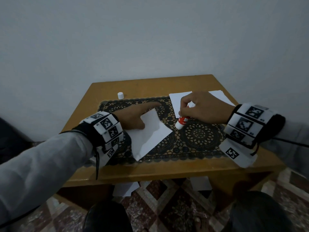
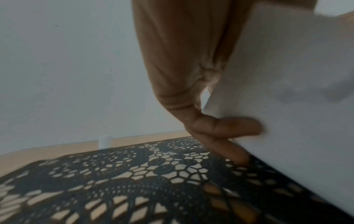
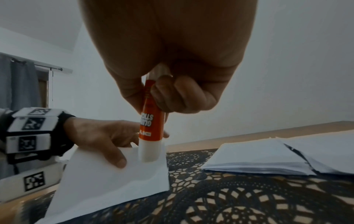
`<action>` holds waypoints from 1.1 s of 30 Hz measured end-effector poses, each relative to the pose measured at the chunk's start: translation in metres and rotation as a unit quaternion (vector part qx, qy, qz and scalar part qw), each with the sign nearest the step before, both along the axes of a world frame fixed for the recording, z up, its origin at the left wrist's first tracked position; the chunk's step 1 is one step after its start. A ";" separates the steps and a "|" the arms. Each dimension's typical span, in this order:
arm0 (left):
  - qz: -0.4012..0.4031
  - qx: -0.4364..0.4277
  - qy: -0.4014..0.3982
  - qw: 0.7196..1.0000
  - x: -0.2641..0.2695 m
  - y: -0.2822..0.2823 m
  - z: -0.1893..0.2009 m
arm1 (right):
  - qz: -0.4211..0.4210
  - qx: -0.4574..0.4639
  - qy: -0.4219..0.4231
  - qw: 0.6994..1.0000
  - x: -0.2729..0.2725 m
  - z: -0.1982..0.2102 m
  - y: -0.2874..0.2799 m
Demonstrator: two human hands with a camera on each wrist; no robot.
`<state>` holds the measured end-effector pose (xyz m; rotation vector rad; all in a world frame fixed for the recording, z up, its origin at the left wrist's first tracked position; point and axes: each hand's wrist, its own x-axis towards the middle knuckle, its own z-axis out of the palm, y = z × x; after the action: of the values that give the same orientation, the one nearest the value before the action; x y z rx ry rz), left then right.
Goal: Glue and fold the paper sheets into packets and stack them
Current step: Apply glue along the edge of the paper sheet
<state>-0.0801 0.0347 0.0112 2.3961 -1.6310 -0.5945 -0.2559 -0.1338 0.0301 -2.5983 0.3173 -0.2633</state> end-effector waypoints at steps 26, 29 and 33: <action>0.159 0.039 -0.027 0.986 -0.010 0.000 -0.026 | -0.014 -0.086 0.048 0.995 0.082 -0.029 0.025; 0.119 0.035 -0.041 0.991 -0.009 0.000 -0.026 | -0.012 -0.080 0.050 0.995 0.081 -0.029 0.025; 0.072 0.038 -0.066 0.995 -0.008 0.000 -0.024 | 0.004 -0.070 0.051 0.996 0.077 -0.029 0.029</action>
<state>-0.0877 0.0346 -0.0125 2.6307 -1.4925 -0.4913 -0.1793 -0.1049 0.0013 -2.7562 0.3341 -0.1555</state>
